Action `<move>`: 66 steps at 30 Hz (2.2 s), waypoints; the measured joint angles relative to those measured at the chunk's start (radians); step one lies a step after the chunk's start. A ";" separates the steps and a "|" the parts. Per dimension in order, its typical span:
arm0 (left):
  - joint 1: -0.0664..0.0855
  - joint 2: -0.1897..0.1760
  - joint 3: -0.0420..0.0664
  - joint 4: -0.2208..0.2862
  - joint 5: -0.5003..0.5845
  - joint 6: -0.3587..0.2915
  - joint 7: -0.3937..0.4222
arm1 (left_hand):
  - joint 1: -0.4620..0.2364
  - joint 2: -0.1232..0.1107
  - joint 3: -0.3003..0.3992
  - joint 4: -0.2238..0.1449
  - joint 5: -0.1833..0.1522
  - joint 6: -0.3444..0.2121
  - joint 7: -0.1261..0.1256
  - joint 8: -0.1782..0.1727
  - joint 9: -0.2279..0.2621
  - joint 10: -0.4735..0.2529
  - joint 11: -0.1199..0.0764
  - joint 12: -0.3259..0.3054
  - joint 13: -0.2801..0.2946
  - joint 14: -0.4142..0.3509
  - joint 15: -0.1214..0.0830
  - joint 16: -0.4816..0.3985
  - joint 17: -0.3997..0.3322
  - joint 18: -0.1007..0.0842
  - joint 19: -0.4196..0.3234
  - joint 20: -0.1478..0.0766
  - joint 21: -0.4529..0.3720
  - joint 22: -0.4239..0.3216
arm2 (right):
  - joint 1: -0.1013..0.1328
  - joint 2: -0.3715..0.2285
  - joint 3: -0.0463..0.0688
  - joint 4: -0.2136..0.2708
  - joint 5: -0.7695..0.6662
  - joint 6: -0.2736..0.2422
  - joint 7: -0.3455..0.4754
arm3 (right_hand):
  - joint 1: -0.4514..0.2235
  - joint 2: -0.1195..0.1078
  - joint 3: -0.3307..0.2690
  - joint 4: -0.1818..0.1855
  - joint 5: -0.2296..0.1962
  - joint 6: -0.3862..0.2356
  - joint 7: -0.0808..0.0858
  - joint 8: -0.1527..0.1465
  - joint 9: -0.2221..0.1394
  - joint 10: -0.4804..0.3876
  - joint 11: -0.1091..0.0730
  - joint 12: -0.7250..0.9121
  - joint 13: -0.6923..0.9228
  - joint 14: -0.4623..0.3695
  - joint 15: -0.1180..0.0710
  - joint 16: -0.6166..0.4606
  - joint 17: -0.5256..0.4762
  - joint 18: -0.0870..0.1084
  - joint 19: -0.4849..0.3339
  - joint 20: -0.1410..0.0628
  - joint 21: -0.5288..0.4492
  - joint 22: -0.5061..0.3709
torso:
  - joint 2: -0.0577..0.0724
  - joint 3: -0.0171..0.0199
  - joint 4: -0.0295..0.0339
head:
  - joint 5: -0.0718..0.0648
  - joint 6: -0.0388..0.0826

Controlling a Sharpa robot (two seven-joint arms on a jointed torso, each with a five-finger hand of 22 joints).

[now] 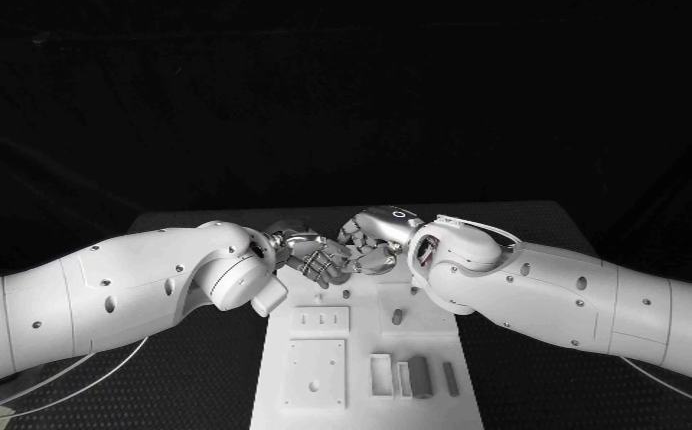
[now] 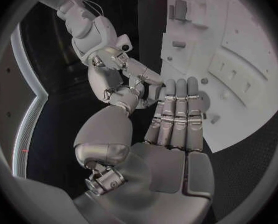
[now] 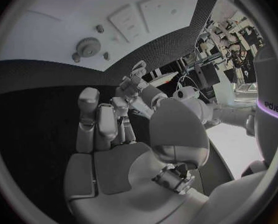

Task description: Assemble the parts on the task board

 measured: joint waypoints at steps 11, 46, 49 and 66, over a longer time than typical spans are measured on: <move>0.000 -0.005 0.000 0.000 -0.003 -0.001 -0.006 | 0.001 0.001 0.021 0.000 0.000 0.041 -0.017 0.012 0.007 0.044 -0.016 0.004 0.023 0.033 -0.013 0.007 0.036 -0.003 0.021 -0.014 0.004 0.019 | 0.000 0.000 0.000 -0.006 -0.003 0.005 -0.001 | -0.003 -0.003 0.000 0.000 0.000 0.004 0.000 -0.003 0.001 0.000 0.000 0.000 0.000 0.000 0.000 0.000 0.000 0.000 -0.001 0.000 0.000 0.000 | 0.000 0.0002 0.0000 | -0.003 0.000; 0.001 -0.002 0.001 -0.004 -0.015 -0.001 -0.033 | -0.052 -0.065 0.028 0.023 0.000 0.066 -0.027 0.019 0.014 0.062 -0.027 0.000 0.059 0.046 -0.025 0.011 0.089 -0.010 0.037 -0.023 0.012 0.043 | 0.000 0.007 -0.001 -0.002 -0.005 0.013 -0.004 | -0.005 -0.005 0.000 0.000 0.000 0.005 0.002 -0.002 0.003 0.000 0.000 0.000 -0.001 0.000 0.000 0.000 -0.001 0.000 0.000 -0.004 0.000 0.000 | 0.001 0.0009 0.0006 | -0.004 -0.006; 0.001 -0.001 0.001 -0.004 -0.018 -0.001 -0.037 | -0.048 -0.069 0.029 0.025 0.000 0.066 -0.027 0.019 0.014 0.062 -0.027 0.000 0.060 0.046 -0.025 0.007 0.090 -0.010 0.037 -0.023 0.012 0.044 | 0.000 0.008 -0.001 -0.002 -0.005 0.014 -0.004 | -0.005 -0.005 0.000 0.000 0.000 0.005 0.002 -0.002 0.003 0.000 0.000 0.000 -0.001 0.000 0.000 0.000 -0.001 0.000 0.001 -0.003 0.000 0.000 | 0.001 0.0010 0.0006 | -0.004 -0.007; 0.001 -0.001 0.002 -0.004 -0.034 -0.001 -0.050 | 0.031 -0.001 0.082 -0.015 0.000 0.079 -0.033 0.019 0.023 0.080 -0.030 -0.005 0.081 0.068 -0.032 0.003 0.114 -0.017 0.045 -0.030 0.012 0.060 | -0.001 0.009 -0.001 -0.001 -0.004 0.016 -0.004 | -0.005 -0.005 0.000 0.000 -0.001 0.005 0.002 -0.004 0.003 0.000 0.000 0.000 -0.001 0.000 0.000 0.000 -0.001 0.000 0.002 -0.002 0.000 0.000 | 0.001 0.0009 0.0002 | -0.003 -0.010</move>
